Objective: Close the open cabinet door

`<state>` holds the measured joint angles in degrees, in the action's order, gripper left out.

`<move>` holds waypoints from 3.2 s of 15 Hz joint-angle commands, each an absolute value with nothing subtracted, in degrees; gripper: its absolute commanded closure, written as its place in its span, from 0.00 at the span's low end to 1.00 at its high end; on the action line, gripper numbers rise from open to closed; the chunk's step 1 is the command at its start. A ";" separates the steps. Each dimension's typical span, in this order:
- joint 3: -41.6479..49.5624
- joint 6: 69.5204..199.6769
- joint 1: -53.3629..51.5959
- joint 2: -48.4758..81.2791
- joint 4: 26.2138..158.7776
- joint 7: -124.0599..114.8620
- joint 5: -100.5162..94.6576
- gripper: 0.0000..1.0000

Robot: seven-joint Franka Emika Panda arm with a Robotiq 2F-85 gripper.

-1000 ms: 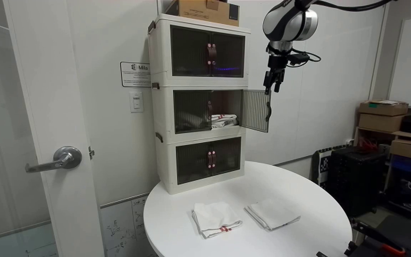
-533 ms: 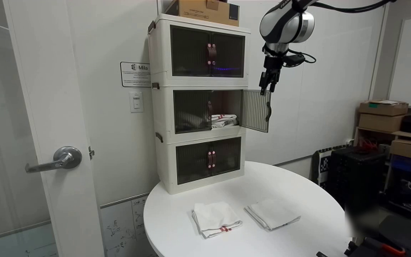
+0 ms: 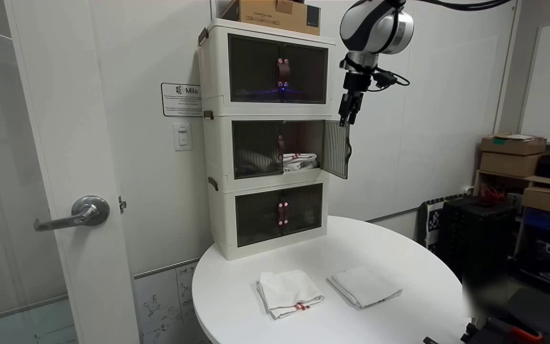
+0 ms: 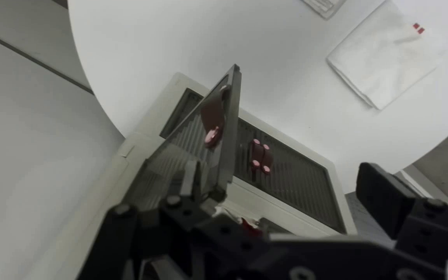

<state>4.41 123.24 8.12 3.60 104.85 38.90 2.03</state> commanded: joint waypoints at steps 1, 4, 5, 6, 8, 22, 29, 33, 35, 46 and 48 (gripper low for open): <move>3.93 116.10 7.88 2.02 104.33 48.66 10.55 0.00; 4.23 108.48 8.00 2.03 101.81 56.11 17.88 0.00; 4.54 105.99 8.18 2.05 100.77 57.98 19.95 0.00; 4.96 103.61 8.44 2.08 99.69 59.07 21.32 0.00; 6.16 98.16 9.25 1.60 97.70 61.73 22.26 0.00; 9.74 98.72 10.55 3.64 89.53 62.47 -8.58 0.00; 8.39 106.36 10.65 10.62 83.76 61.75 -6.10 0.00; 7.94 108.08 11.09 12.48 83.15 61.34 -6.14 0.00; 7.67 108.54 10.94 12.94 83.82 60.99 -6.33 0.00; 7.21 107.84 11.01 13.46 84.84 60.79 -6.87 0.00; 7.34 107.15 11.39 14.83 84.38 60.19 -6.00 0.00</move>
<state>7.74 107.87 10.55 13.42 85.20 60.73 -6.81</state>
